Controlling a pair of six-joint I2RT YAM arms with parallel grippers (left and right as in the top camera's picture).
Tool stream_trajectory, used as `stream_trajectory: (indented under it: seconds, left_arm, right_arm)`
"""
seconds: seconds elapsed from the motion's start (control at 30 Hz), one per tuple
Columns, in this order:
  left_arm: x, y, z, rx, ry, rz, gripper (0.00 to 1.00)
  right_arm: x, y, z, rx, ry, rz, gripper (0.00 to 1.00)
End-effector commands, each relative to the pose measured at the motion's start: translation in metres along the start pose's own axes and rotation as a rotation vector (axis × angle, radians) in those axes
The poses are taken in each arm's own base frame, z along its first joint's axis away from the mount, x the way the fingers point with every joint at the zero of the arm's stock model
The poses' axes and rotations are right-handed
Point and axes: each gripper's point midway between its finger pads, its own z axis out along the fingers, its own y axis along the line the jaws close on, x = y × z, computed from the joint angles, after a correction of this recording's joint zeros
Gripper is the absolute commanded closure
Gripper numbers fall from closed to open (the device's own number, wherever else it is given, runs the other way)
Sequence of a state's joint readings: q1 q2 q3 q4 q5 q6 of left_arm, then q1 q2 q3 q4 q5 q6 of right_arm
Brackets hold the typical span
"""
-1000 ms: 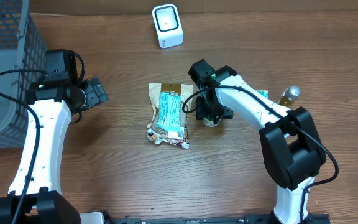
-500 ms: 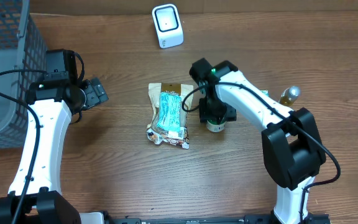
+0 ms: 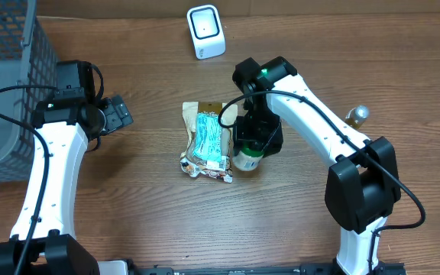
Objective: Scan the item barcode
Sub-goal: 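Lift the jar and tilt it with the right gripper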
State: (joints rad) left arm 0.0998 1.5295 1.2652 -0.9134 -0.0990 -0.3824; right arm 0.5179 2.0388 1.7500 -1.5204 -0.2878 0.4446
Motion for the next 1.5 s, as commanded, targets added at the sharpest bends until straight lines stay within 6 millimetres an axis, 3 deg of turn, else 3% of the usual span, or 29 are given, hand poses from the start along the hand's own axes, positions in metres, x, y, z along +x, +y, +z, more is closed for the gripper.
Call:
stream_trajectory:
  seconds: [0.0, 0.4, 0.87, 1.47]
  left_arm:
    - [-0.005, -0.001, -0.006, 0.002, -0.023, 0.012, 0.0]
    - [-0.005, -0.001, -0.006, 0.002, -0.023, 0.013, 0.0]
    - [-0.005, -0.001, -0.006, 0.002, -0.023, 0.013, 0.0]
    - [-0.005, -0.001, -0.006, 0.001, -0.023, 0.013, 0.01]
  right_arm:
    - [0.02, 0.033, -0.016, -0.194, 0.089, -0.006, 0.78]
    - [0.064, 0.049, -0.029, -0.315, 0.306, 0.067, 0.77]
    - [0.074, 0.072, -0.043, -0.462, 0.384, 0.077, 0.77]
    - [0.078, 0.083, -0.051, -0.535, 0.422, 0.082, 0.77]
